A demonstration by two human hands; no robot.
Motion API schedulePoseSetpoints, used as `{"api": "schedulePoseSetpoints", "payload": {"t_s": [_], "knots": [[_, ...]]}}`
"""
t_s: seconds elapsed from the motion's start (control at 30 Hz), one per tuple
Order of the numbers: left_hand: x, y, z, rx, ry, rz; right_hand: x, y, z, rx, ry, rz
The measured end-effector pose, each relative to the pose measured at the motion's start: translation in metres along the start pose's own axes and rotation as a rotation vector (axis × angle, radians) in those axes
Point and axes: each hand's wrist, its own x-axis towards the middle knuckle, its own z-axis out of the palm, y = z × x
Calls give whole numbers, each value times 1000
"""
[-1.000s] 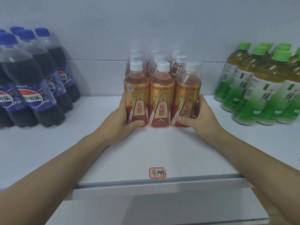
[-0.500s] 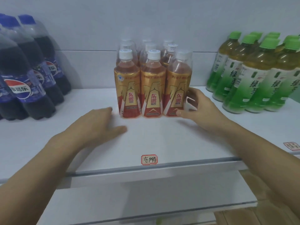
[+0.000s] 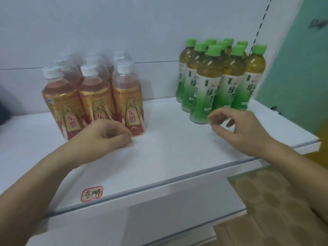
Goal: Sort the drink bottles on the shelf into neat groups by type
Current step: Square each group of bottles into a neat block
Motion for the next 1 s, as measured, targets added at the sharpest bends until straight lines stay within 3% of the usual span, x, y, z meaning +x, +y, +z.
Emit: {"api": "schedulePoseSetpoints", "payload": {"t_s": [0.2,0.37,0.43,0.57,0.67,0.83,1.0], "knots": [[50,67,60,-74,61,111,5,68,-34,16,-36,39],[107,100,107,-236,238,-102,14,116,-66,-17,-24,-23],[129,106,118,-332,349,-184,24,138,-73,2,62,8],[171,124,132,-783,534,-364,73,164,-71,539,282,391],[190,126,146,-1111,568,-334,112,170,-52,999,174,543],[201,117,167,-1078,528,-194,133,177,-10,1425,-107,579],[205,118,171,-1045,524,-83,135,188,1,1493,-181,539]]}}
